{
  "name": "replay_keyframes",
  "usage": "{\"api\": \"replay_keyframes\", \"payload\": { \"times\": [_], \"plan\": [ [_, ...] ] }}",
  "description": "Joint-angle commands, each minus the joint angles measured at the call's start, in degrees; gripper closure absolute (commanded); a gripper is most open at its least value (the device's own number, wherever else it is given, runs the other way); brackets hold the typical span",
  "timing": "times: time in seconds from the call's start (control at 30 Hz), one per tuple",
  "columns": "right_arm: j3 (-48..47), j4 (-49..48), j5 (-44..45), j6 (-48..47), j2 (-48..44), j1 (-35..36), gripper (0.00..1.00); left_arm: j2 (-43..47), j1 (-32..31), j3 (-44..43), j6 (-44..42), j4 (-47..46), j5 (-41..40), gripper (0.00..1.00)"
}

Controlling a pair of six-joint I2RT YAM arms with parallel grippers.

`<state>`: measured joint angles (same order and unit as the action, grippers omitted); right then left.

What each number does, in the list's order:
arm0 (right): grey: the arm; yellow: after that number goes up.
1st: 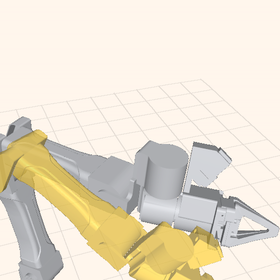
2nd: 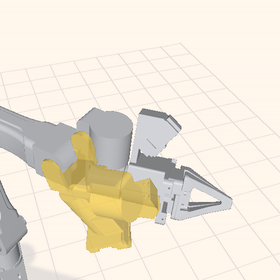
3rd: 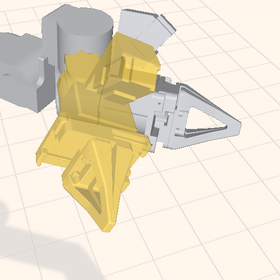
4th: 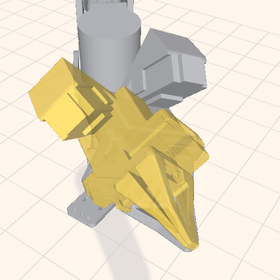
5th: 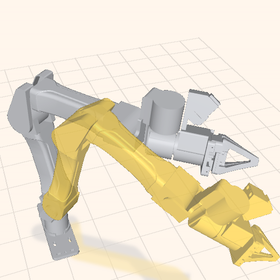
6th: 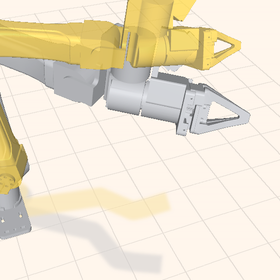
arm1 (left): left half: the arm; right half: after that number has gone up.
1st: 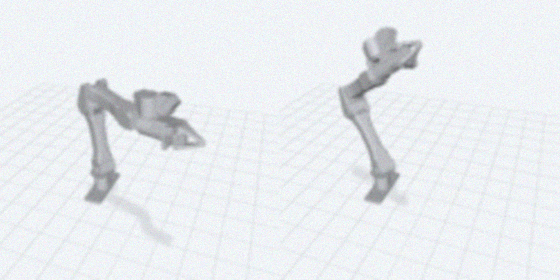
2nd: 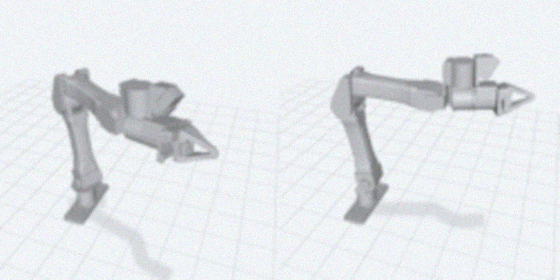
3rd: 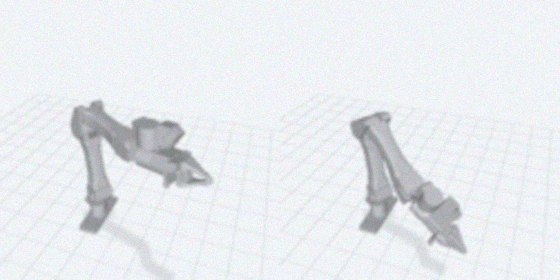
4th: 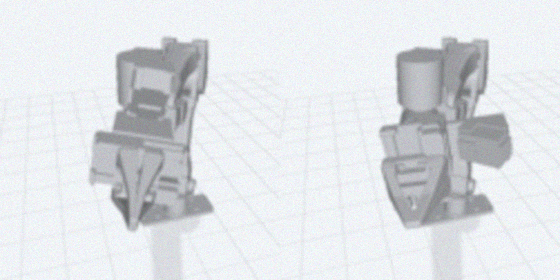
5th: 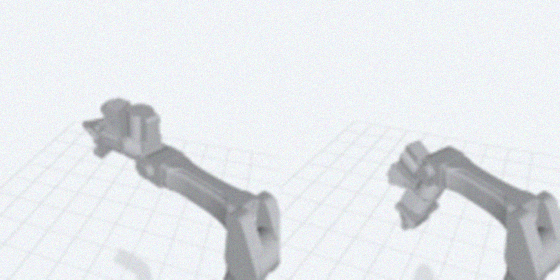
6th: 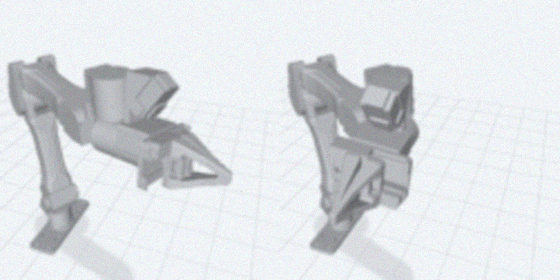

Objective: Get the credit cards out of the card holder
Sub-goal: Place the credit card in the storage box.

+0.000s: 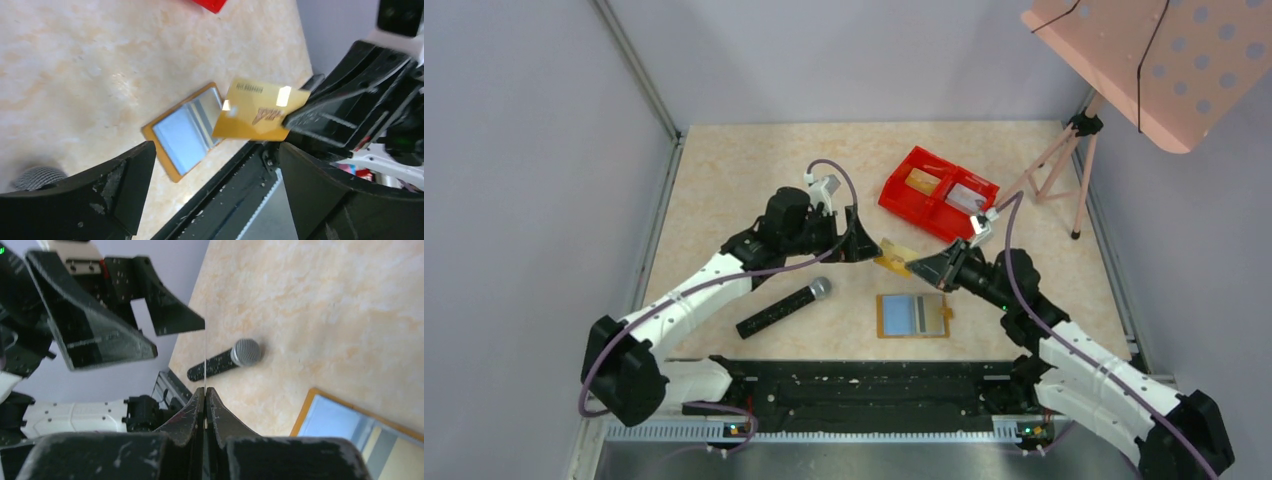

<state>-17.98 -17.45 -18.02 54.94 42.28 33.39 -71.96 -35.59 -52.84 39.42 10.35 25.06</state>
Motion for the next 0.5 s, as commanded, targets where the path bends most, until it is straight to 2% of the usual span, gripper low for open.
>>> {"api": "replay_keyframes", "payload": {
  "times": [0.0,0.3,0.47],
  "plan": [
    [-12.00,5.30,1.34,-6.38,6.87,-4.22,1.00,5.41,0.39,-6.33,-8.30,11.47,-9.60,0.01],
    [-34.09,13.16,1.62,-13.59,30.44,-15.94,1.00,7.69,0.43,-13.08,-14.26,30.24,-22.57,0.01],
    [-46.44,17.01,2.27,-15.81,44.09,-19.74,1.00,9.80,0.44,-11.07,-16.48,33.83,-31.73,0.01]
  ]
}}
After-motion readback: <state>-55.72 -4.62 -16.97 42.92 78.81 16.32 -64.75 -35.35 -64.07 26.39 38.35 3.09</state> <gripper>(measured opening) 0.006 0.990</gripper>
